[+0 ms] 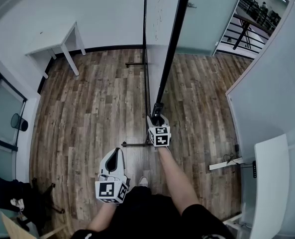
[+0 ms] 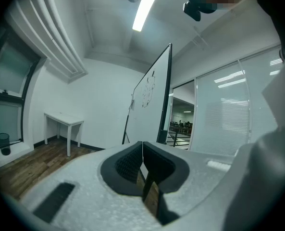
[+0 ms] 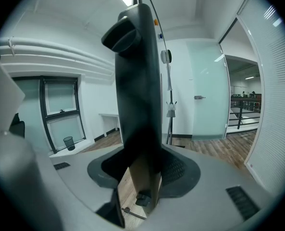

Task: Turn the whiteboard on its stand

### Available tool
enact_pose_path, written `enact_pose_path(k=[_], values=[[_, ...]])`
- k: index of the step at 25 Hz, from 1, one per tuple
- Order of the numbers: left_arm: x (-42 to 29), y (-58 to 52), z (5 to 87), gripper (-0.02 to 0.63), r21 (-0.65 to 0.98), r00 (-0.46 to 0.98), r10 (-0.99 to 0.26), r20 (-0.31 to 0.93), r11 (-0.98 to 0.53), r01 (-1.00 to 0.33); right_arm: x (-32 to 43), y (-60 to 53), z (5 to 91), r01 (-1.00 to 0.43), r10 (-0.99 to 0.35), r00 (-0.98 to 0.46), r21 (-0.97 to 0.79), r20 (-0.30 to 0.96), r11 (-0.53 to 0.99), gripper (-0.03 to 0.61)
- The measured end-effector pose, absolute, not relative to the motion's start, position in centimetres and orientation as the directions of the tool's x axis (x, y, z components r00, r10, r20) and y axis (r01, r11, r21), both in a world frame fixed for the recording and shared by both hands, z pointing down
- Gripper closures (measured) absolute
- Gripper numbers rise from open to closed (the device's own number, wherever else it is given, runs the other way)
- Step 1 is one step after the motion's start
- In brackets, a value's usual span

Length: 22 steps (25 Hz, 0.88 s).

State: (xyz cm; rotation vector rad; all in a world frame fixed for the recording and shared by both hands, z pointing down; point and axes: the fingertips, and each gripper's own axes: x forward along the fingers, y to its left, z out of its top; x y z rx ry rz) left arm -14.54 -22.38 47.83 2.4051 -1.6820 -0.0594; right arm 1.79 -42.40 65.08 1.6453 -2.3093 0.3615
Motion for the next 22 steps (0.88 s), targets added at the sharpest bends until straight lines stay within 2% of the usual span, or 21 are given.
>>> enact_pose_path(k=[22], values=[[-13.7,-11.0,49.0,0.595,0.187,0.338,-0.936,0.097,-0.316,-0.930,1.9,-31.1,65.4,-0.943,-0.878,-0.323,-0.038,0.352,0.331,0.397]])
